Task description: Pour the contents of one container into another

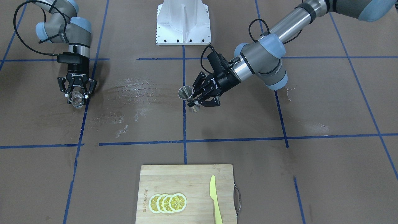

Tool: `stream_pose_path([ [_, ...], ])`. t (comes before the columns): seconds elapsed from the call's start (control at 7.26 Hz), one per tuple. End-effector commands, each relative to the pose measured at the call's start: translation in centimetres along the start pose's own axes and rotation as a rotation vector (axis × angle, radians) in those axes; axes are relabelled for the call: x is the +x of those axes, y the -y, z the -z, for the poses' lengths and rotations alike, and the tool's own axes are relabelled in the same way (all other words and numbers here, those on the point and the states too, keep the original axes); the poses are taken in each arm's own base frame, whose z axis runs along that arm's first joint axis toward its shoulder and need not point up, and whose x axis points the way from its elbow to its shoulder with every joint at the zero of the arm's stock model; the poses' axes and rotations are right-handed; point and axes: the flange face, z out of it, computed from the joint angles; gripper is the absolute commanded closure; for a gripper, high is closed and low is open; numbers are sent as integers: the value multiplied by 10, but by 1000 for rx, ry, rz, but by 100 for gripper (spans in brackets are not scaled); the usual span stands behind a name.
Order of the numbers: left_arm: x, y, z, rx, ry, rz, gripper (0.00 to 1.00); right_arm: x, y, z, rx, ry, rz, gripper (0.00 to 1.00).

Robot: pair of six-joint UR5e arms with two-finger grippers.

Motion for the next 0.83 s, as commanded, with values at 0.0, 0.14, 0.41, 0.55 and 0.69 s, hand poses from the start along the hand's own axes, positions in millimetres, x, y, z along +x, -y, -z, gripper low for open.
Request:
stream_pose_path([
  [0.0,0,1,0,1,0,0,100,-4,7,3,11,45,-85,100],
  [0.14,0,1,0,1,0,0,100,2,14,6,19,78,-120,100],
  [0.41,0,1,0,1,0,0,100,-5,27,9,73,87,-23,100],
  [0.55,0,1,0,1,0,0,100,-4,38,4,92,72,20,100],
  [0.69,0,1,0,3,-1,0,100,-5,46,2,99,69,59,100],
])
